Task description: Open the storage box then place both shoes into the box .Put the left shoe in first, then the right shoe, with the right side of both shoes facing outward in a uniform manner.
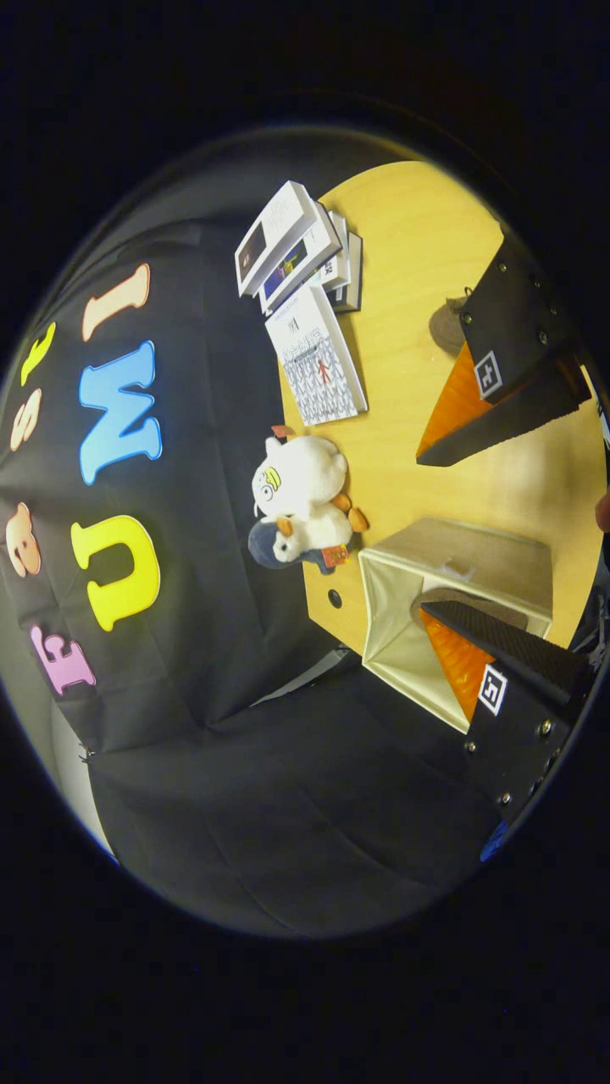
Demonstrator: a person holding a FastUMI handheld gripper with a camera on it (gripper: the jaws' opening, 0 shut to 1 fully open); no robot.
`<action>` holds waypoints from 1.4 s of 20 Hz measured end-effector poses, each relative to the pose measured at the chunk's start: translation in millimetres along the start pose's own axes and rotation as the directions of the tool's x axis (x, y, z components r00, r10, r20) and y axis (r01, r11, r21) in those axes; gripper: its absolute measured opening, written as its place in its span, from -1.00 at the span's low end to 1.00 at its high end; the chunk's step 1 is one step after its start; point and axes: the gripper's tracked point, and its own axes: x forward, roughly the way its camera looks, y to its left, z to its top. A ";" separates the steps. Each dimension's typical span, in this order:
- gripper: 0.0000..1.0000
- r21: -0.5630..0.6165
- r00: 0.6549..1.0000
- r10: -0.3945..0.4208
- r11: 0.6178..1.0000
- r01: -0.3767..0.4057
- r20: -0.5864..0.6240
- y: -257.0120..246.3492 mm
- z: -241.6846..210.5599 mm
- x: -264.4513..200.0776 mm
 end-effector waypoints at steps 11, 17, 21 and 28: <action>0.96 -0.072 0.984 -0.175 0.982 0.172 -0.037 -134.2 -27.6 -35.3; 0.96 -0.090 0.968 -0.230 0.971 0.222 -0.098 -187.4 -60.3 -42.8; 0.96 -0.076 0.960 -0.229 0.973 0.219 -0.162 -211.0 -93.0 -38.5; 0.96 -0.042 0.942 -0.221 0.975 0.218 -0.252 -237.9 -143.4 -24.0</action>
